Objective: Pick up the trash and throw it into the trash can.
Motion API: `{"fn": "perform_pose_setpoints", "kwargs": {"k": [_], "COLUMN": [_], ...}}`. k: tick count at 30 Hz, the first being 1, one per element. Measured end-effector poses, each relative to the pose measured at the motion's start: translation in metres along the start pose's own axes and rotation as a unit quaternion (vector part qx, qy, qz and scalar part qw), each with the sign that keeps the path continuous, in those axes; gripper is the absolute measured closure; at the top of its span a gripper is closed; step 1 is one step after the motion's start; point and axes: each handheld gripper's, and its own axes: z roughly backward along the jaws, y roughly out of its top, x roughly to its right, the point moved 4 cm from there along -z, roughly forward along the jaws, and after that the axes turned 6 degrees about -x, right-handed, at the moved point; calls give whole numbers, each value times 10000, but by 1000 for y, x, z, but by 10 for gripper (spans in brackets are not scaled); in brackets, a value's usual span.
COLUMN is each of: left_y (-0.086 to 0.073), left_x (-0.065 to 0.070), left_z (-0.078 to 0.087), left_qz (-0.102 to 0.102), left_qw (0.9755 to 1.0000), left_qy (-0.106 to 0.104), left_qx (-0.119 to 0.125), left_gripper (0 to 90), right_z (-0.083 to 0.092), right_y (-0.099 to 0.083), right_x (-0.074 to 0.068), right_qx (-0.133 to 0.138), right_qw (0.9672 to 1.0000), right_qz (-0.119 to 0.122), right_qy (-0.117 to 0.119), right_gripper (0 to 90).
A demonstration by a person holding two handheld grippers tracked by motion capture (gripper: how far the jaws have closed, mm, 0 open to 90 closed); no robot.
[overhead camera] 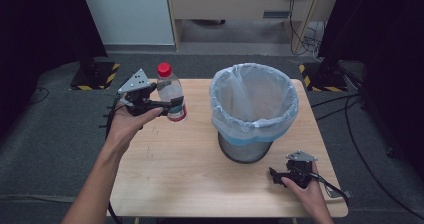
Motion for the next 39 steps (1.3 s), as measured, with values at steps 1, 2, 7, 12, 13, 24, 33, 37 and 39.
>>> {"fn": "perform_pose_setpoints", "kwargs": {"k": [1,2,7,12,13,24,33,37,39], "left_y": [2,4,13,27,30,54,77,84,85], "left_x": [1,1,4,5,5,10,18,22,22], "left_z": [0,0,0,1,2,-2,0,-1,-1], "left_qz": [-12,-7,-68,-145,-144,-259,-353,-381,-387], "left_qw": [10000,10000,10000,9998,9998,9994,9987,9983,9983], "left_qy": [-7,-15,-46,-72,-86,-204,-320,-365,-367], "left_qx": [11,33,36,67,83,89,184,235,238], "left_gripper": [264,264,264,264,264,264,265,265,265], "right_z": [0,0,0,0,0,0,0,0,0], "right_y": [0,0,0,0,0,0,0,0,0], "right_x": [0,0,0,0,0,0,0,0,0], "right_qx": [-3,-3,0,-8,-8,-8,-8,-8,-8], "right_qw": [10000,10000,10000,10000,10000,10000,10000,10000,10000], "right_qz": [-5,-6,4,4,5,25,24,24,25], "right_qy": [6,7,4,21,20,37,36,36,36], "right_gripper": [4,4,4,4,4,4,4,4,4]}}
